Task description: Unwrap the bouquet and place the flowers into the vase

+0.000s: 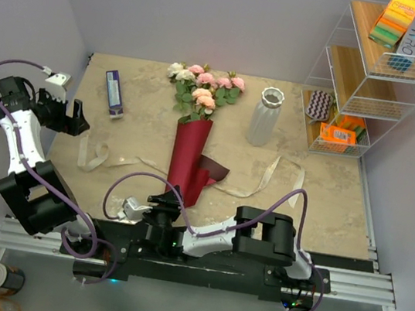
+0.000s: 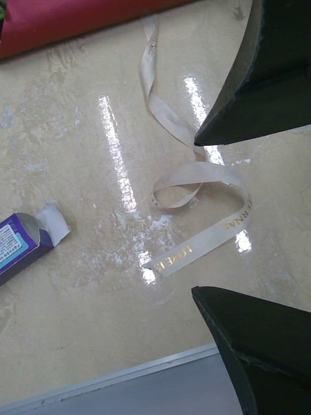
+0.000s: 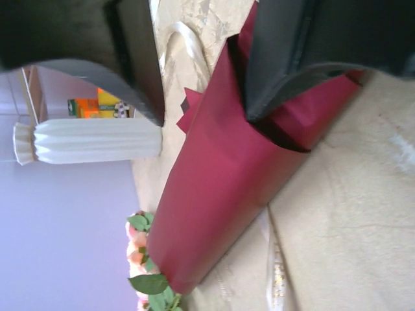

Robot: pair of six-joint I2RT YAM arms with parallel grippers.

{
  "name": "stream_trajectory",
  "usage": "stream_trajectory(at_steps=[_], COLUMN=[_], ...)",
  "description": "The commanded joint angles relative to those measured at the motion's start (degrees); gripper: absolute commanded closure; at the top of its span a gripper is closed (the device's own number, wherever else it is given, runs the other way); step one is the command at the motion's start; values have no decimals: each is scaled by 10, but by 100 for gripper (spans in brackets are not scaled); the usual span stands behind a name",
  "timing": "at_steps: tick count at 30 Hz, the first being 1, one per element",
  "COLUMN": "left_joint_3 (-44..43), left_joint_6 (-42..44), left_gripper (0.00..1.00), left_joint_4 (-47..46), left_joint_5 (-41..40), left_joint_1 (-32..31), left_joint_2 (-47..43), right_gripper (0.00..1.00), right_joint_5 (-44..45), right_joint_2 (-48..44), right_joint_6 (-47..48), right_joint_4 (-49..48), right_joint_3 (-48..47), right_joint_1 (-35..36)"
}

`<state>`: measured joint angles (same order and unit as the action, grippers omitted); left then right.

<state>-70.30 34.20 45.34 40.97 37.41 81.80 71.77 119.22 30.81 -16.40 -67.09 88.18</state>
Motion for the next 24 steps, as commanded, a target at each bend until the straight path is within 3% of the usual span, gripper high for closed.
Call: stream_trajectory(at_steps=[1,3,4,7,12,13,14,15,17,24], left_joint_3=[-17,-18,-19,-22,-20,-19,-19,-19,-19,-24], left_joint_6=[14,15,15,15,16,15,15,15,16,25], left_gripper=[7,7,7,7,7,7,7,7,7,7], left_joint_4=[5,6,6,11,12,12,13,14,17,26], left_joint_5=[18,19,20,24,27,28,27,29,31,30], left_joint_1=[5,5,5,6,5,5,6,6,5,6], left_joint_2=[-2,-3,-4,-8,-21,-23,-23,-25,-26,-34], right_gripper=[58,69,80,100,100,100,100,100,100,82], right_joint_5=[63,65,66,82,102,110,115,120,131,207], right_joint_2=[8,-7,-14,-40,-67,-61,-51,-30,-32,-96], right_joint_6=[40,54,66,157,360,418,568,599,603,519], right_joint_4=[-141,-165,-180,-304,-569,-729,-827,-879,-879,-880], right_joint_3=[11,11,13,28,43,44,42,25,25,96], right_joint_1=[1,4,6,10,22,23,23,23,27,28])
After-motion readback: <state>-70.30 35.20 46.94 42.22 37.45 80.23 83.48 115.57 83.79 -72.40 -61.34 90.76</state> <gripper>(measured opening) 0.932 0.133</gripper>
